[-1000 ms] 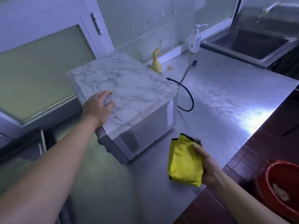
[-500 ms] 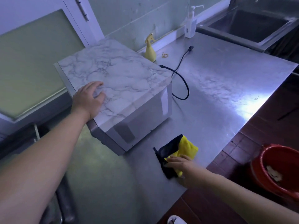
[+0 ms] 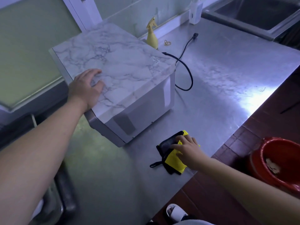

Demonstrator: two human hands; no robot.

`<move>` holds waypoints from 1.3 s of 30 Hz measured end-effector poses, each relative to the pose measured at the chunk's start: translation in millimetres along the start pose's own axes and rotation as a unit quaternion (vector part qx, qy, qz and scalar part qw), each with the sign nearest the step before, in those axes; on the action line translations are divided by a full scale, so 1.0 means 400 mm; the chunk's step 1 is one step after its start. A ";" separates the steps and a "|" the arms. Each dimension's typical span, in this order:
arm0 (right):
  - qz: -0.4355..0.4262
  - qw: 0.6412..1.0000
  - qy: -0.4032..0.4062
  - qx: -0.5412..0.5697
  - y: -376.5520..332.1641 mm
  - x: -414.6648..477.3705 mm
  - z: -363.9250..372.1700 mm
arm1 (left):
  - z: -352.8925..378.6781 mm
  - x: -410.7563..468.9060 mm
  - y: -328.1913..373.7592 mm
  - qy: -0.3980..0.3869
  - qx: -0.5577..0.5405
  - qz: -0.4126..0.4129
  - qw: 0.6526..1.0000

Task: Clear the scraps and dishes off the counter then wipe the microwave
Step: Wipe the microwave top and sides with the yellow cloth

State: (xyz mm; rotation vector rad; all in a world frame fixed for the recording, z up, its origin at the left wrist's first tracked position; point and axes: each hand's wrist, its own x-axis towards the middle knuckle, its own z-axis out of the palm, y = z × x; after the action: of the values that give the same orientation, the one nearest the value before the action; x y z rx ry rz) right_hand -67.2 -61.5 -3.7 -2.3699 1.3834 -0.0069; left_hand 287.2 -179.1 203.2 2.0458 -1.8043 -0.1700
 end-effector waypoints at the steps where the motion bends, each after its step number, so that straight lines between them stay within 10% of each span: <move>1: -0.011 0.999 -0.028 -0.039 0.000 0.017 -0.003 | -0.001 0.001 -0.001 0.000 -0.001 0.002 1.000; 6: -0.075 0.984 -0.095 -0.133 0.006 0.078 -0.031 | -0.001 0.003 -0.005 0.005 -0.005 0.002 1.000; 13: -0.004 0.965 -0.196 0.174 0.050 0.135 -0.150 | 0.002 0.001 -0.005 0.008 -0.003 0.001 1.000; 25: 0.023 0.995 0.096 -0.025 -0.013 0.098 0.038 | 0.005 0.010 -0.014 0.007 -0.012 0.010 1.000; 30: 0.102 0.994 -0.009 -0.041 -0.014 0.090 0.097 | 0.004 0.009 -0.014 0.008 -0.014 0.013 1.000; 39: 0.208 0.974 0.077 0.055 -0.032 0.070 0.049 | 0.002 0.002 -0.006 0.011 -0.011 0.009 1.000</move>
State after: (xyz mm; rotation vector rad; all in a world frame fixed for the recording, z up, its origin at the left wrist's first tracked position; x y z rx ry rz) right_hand -38.4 -73.0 -22.9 -1.9846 1.8764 -0.1500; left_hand 289.3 -179.7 201.5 2.0089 -1.7980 -0.1597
